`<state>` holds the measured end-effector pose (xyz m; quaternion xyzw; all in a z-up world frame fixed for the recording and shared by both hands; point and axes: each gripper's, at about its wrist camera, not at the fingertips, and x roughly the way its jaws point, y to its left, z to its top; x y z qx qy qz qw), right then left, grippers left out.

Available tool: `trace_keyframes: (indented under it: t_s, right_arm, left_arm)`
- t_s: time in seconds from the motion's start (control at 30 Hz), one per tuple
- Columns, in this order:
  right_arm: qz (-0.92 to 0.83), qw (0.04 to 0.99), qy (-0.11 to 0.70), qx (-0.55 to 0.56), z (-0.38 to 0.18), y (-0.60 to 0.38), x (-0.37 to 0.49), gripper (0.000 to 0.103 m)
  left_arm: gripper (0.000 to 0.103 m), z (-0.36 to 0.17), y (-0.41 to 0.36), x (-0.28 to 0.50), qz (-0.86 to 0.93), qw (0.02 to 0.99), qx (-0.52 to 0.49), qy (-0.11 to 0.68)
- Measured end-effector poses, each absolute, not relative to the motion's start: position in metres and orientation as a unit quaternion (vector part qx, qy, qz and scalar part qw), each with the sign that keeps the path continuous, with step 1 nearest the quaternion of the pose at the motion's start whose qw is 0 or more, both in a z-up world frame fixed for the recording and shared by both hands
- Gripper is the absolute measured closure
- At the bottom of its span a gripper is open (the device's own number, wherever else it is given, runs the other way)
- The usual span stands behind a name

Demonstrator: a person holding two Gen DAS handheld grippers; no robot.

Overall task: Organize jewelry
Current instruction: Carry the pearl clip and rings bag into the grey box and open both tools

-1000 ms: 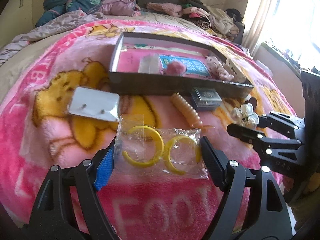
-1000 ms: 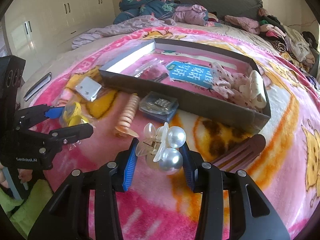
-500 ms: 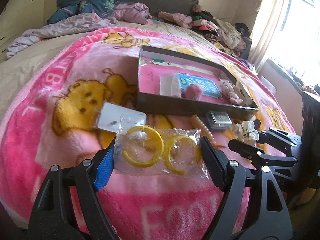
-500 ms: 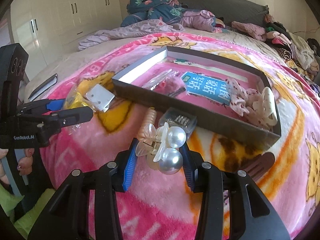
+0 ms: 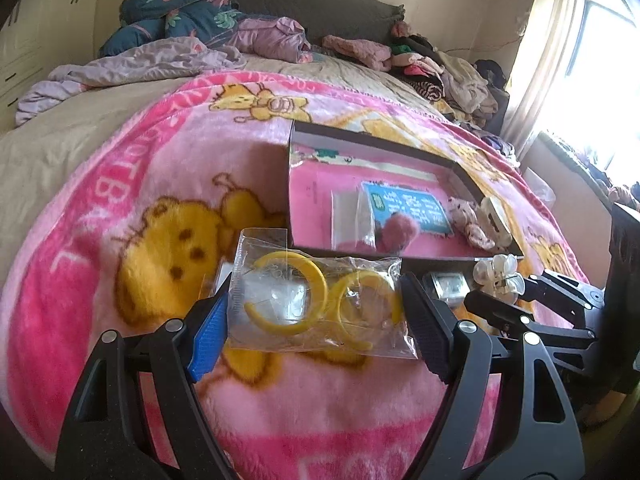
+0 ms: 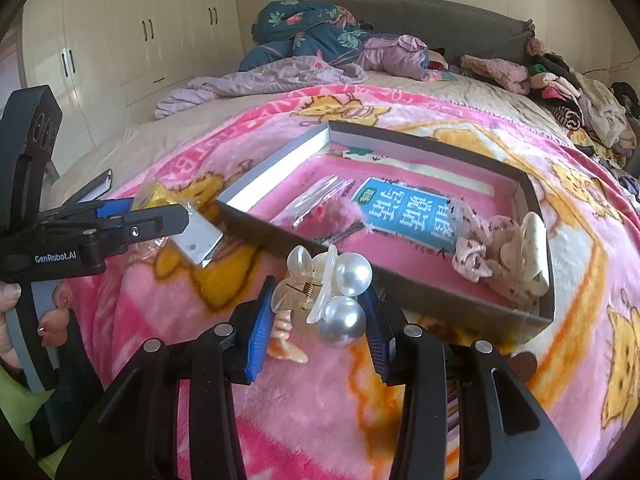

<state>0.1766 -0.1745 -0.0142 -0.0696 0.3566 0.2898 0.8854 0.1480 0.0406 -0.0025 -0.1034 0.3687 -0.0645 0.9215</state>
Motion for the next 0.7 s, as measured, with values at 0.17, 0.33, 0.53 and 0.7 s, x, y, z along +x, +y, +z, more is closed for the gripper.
trace_keyframes:
  t_s: [0.17, 0.33, 0.53, 0.7]
  right_arm:
    - [0.284, 0.890, 0.351, -0.066, -0.010, -0.178, 0.183, 0.064]
    - [0.276, 0.895, 0.346, -0.059, -0.005, -0.183, 0.192, 0.064]
    - [0.262, 0.901, 0.342, -0.053, -0.002, -0.193, 0.206, 0.064]
    - [0.250, 0.905, 0.341, -0.047, -0.002, -0.200, 0.219, 0.064]
  left_arm:
    - [0.033, 0.005, 0.041, 0.159, -0.065, 0.924, -0.102, 0.364]
    - [0.033, 0.011, 0.039, 0.171, -0.067, 0.925, -0.102, 0.360]
    - [0.033, 0.015, 0.036, 0.187, -0.070, 0.926, -0.099, 0.357]
    - [0.033, 0.015, 0.032, 0.200, -0.073, 0.925, -0.097, 0.359]
